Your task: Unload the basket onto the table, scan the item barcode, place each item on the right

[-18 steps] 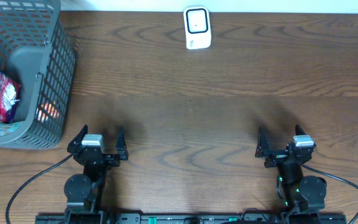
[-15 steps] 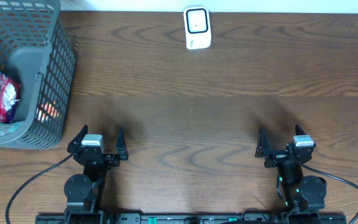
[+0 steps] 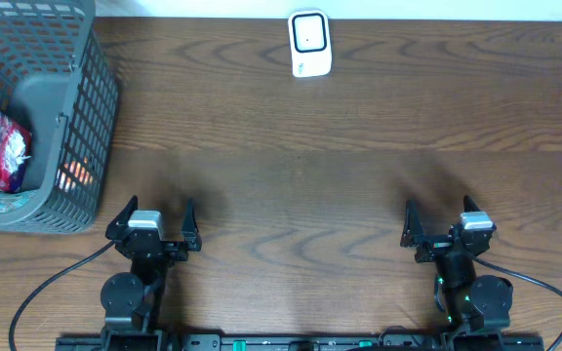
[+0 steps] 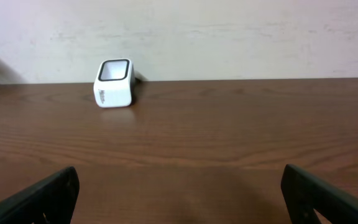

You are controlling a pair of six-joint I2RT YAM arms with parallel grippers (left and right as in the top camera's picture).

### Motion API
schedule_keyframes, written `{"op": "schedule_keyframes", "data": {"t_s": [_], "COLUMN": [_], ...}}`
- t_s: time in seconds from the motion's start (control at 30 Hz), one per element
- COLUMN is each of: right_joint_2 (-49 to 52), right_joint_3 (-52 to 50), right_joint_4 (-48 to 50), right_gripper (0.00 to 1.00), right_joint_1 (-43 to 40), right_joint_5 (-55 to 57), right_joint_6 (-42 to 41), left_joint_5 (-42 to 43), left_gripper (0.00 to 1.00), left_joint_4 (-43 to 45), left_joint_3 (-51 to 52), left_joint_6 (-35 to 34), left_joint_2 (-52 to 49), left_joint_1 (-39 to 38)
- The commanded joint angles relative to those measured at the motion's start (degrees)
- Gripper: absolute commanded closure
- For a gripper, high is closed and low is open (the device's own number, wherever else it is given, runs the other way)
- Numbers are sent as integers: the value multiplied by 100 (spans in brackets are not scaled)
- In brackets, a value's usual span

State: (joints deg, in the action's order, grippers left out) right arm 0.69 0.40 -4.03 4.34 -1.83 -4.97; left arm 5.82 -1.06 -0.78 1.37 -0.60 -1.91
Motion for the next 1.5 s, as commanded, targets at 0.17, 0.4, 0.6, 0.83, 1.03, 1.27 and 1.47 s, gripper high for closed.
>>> {"op": "schedule_keyframes", "data": {"t_s": [0.17, 0.4, 0.6, 0.83, 1.03, 1.27, 1.47], "right_joint_2": [-31, -31, -31, -31, -31, -31, -31], "right_joint_3": [-9, -9, -9, -9, -9, -9, -9], "right_joint_4": [-24, -24, -24, -24, -24, -22, -24], "right_gripper": [1, 1, 1, 1, 1, 1, 1], "right_joint_1": [48, 48, 48, 48, 48, 48, 48], "right_joint_5": [22, 22, 22, 22, 22, 22, 22], "right_joint_6": [33, 33, 33, 33, 33, 33, 33], "left_joint_5": [96, 96, 96, 98, 96, 96, 1182], "left_gripper": [2, 2, 2, 2, 2, 2, 2], "left_joint_4": [-251, -251, -251, -251, -251, -251, 1069], "left_joint_3": [55, 55, 55, 55, 55, 55, 55], "left_joint_6": [52, 52, 52, 52, 52, 52, -549], "left_joint_2": [37, 37, 37, 37, 37, 37, 37], "left_joint_1": [28, 28, 28, 28, 28, 28, 17]}}
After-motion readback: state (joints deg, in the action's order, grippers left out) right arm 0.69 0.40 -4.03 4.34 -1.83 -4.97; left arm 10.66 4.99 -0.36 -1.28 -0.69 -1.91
